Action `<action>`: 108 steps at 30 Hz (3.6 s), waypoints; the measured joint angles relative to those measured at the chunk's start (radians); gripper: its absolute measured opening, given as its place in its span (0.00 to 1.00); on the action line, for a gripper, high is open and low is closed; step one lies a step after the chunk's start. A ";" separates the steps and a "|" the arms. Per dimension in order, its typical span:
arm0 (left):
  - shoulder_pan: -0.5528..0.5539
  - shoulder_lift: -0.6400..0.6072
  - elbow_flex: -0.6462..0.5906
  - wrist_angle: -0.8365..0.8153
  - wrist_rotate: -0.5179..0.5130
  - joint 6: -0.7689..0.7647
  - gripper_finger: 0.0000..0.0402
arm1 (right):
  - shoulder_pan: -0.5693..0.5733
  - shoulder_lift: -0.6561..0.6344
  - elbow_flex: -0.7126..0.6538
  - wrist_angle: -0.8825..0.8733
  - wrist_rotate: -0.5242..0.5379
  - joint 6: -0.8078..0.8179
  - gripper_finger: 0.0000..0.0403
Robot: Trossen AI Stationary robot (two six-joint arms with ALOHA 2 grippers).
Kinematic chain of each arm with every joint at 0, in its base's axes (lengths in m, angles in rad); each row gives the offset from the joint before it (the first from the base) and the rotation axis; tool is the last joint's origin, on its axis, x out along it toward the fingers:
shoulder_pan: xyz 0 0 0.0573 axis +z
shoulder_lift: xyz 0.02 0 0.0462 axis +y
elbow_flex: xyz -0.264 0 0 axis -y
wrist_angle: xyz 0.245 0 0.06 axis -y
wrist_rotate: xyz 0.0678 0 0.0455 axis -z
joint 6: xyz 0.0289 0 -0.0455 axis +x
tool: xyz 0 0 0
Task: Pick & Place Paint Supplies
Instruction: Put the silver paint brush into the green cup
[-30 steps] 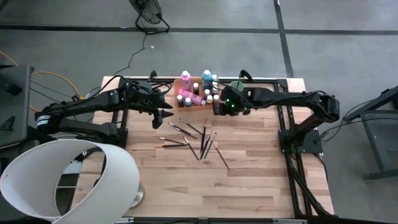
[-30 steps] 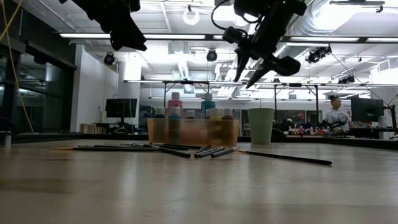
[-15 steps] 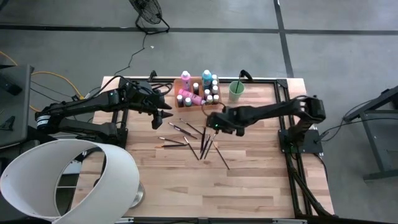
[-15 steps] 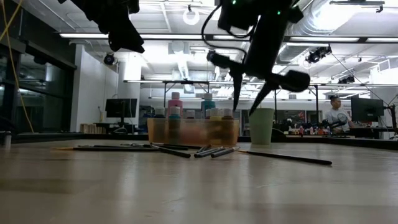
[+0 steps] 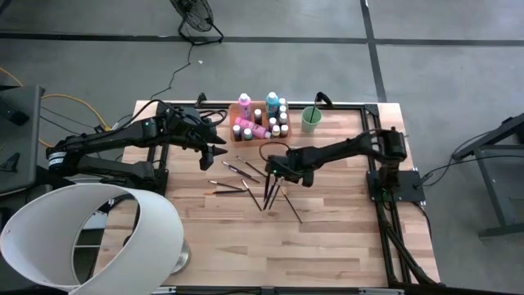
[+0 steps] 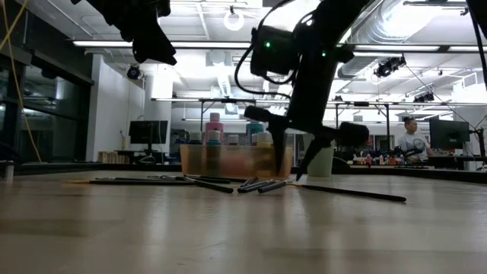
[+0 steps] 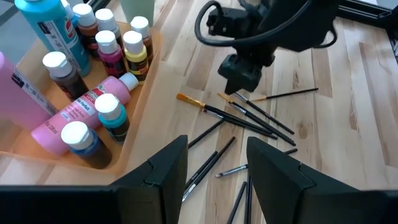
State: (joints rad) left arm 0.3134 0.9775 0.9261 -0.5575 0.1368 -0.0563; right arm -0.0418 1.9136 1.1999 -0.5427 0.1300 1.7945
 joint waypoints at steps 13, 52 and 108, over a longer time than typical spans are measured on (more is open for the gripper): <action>0.000 0.000 0.000 -0.013 0.001 0.000 0.40 | -0.004 0.023 0.001 0.007 0.044 0.042 0.34; 0.000 0.000 0.000 -0.018 -0.001 -0.001 0.40 | -0.004 0.025 0.000 -0.024 0.030 -0.020 0.01; 0.000 0.021 0.000 -0.021 0.000 -0.030 0.40 | -0.413 -0.321 0.000 -0.028 0.939 -0.890 0.01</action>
State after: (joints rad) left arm 0.3137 0.9990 0.9264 -0.5789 0.1364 -0.0867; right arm -0.4543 1.5926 1.1999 -0.5705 1.0686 0.9045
